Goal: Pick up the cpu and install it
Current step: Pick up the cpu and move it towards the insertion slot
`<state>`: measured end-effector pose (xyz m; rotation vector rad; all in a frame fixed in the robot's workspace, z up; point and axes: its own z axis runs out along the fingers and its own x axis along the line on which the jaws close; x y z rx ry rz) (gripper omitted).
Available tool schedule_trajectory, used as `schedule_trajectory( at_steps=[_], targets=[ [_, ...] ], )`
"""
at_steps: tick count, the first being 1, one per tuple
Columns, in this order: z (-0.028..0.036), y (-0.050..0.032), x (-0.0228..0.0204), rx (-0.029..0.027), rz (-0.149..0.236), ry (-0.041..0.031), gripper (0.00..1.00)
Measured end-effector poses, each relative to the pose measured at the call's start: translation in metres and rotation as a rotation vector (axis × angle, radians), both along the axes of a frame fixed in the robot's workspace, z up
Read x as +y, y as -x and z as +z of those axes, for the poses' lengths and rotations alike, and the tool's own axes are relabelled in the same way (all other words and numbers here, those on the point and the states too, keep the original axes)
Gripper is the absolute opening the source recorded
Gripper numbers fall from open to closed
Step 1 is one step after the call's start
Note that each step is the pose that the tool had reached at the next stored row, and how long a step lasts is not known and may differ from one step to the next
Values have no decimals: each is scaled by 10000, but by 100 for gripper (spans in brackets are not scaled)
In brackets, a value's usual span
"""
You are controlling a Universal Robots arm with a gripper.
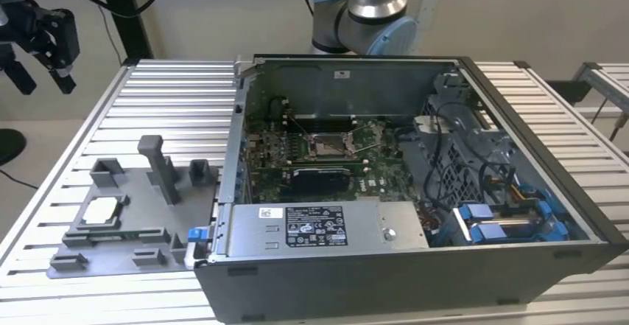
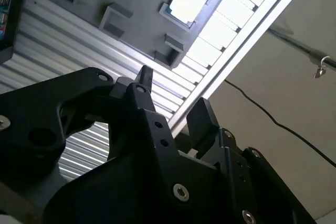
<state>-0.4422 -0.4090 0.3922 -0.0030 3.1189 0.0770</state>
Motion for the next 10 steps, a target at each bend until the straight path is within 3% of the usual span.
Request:
schedule_trajectory(
  at_steps=[10],
  targets=[
    [-19,-2,0,0,-2,0,100]
  ],
)
